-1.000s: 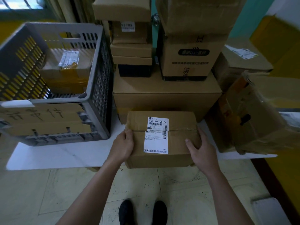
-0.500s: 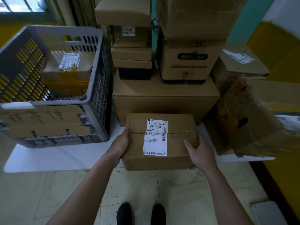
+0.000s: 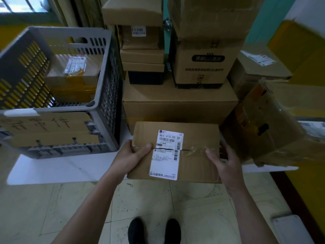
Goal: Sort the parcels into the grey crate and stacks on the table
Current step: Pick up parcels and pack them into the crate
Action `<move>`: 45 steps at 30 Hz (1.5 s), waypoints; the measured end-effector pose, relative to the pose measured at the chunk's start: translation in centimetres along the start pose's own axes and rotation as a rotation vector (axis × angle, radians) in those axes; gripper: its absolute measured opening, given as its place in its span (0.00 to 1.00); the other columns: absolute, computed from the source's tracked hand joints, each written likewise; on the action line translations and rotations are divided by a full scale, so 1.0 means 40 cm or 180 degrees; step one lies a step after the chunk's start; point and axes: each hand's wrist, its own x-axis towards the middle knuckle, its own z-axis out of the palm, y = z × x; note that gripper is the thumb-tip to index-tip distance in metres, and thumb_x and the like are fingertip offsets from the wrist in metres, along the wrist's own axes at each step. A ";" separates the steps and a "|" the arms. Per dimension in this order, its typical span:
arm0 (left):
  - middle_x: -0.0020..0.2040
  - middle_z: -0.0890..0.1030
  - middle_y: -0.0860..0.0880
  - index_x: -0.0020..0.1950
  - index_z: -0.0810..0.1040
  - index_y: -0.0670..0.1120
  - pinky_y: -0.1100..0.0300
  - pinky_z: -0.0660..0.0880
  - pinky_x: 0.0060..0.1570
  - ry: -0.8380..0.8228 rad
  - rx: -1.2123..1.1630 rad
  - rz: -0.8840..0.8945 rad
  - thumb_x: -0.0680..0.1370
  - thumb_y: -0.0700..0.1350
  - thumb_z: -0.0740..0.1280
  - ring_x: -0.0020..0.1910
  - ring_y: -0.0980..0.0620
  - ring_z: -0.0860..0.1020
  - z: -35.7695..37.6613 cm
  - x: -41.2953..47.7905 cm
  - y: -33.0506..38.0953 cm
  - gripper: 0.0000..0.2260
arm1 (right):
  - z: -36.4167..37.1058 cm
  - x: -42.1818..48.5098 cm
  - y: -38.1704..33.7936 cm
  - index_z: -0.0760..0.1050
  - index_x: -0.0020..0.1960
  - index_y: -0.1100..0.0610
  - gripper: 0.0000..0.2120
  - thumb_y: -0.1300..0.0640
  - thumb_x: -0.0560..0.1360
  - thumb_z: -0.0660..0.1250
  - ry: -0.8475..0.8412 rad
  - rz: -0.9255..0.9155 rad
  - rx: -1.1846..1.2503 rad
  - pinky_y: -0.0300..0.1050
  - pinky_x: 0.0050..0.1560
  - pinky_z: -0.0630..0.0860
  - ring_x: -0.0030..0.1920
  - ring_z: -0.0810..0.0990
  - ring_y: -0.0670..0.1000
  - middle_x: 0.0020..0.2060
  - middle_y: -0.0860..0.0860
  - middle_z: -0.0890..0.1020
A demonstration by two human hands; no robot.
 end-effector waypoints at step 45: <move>0.55 0.83 0.47 0.63 0.76 0.57 0.51 0.82 0.50 -0.0930 0.0057 -0.0858 0.68 0.71 0.65 0.52 0.47 0.83 0.004 -0.081 0.066 0.28 | 0.084 -0.084 -0.207 0.70 0.69 0.46 0.40 0.23 0.66 0.58 -0.0366 -0.2223 -0.2250 0.29 0.49 0.61 0.55 0.70 0.39 0.57 0.43 0.79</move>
